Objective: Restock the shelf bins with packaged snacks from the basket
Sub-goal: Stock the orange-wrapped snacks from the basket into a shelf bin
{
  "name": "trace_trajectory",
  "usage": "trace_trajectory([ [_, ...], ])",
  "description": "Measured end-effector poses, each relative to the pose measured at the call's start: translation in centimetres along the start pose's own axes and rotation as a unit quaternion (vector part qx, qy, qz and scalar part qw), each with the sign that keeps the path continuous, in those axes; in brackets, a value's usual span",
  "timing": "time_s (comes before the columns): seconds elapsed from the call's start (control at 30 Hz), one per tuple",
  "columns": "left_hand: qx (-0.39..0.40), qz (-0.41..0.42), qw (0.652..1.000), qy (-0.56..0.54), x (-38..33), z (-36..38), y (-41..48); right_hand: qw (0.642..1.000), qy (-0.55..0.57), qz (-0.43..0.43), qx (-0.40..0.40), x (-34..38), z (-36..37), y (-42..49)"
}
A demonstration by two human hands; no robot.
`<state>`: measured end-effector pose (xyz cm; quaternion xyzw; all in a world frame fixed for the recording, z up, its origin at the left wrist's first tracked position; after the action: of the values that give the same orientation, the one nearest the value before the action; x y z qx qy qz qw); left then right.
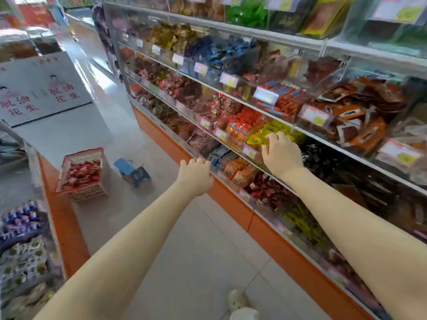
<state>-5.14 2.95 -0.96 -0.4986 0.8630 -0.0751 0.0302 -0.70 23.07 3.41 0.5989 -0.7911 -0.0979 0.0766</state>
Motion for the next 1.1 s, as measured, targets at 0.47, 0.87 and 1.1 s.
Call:
trace_trajectory([
  [0.47,0.027,-0.193,0.979,-0.053,19.4,2.0,10.3,0.973,0.044,-0.225,0.015,19.4,8.2,21.2],
  [0.87,0.035,-0.307,0.947,-0.091,38.5,5.4,14.8,0.938,0.024,-0.343,0.033,38.6,14.8,34.4],
  [1.1,0.070,-0.345,0.933,-0.080,48.2,6.9,18.5,0.927,0.033,-0.371,0.043,47.5,17.5,42.0],
])
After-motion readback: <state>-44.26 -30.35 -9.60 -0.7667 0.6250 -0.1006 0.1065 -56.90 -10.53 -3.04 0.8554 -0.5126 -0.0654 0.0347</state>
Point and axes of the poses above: each hand's wrist, its own y-axis towards the middle knuckle, its own z-axis out of the palm, x = y × z, the point moved 6 cm from there along y, towards the middle knuckle, and after that the axes turned 4 degrees about -y, right-handed, at the moved point
